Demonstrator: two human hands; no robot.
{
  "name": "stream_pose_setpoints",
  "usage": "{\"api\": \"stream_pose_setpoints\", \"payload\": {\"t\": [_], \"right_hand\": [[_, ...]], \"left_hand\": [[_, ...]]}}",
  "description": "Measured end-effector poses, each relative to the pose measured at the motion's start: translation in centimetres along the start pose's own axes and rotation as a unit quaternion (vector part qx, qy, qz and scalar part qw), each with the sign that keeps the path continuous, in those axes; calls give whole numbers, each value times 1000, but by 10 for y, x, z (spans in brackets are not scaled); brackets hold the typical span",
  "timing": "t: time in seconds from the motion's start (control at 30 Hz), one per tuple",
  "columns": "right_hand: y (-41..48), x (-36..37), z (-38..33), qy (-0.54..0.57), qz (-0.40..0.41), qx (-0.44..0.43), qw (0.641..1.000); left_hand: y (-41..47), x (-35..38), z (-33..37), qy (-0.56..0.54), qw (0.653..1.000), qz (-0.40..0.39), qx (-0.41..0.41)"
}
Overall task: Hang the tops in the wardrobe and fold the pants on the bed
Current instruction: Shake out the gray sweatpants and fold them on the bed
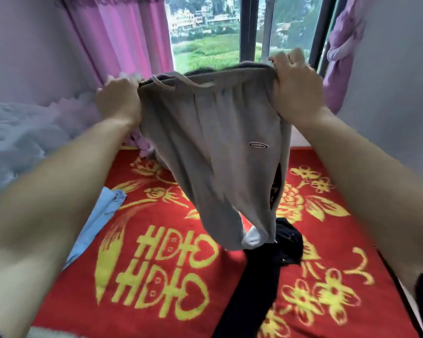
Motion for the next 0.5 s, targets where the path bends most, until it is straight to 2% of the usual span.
{"api": "stream_pose_setpoints", "payload": {"t": [0.17, 0.33, 0.5], "right_hand": [[41, -46, -45, -10, 55, -7, 998], [48, -67, -102, -16, 98, -7, 995], [43, -57, -161, -51, 95, 14, 994]], "left_hand": [[43, -62, -34, -7, 997, 74, -1], [60, -86, -93, -91, 984, 149, -23], [74, -83, -154, -141, 979, 149, -22]]}}
Point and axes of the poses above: each hand's wrist, its own y-axis towards the middle knuckle, its own x-axis out of the palm, z = x × y, the point moved 9 cm from there along y, towards the middle knuckle, and after that the axes turned 2 degrees about y, right-handed, at the moved point
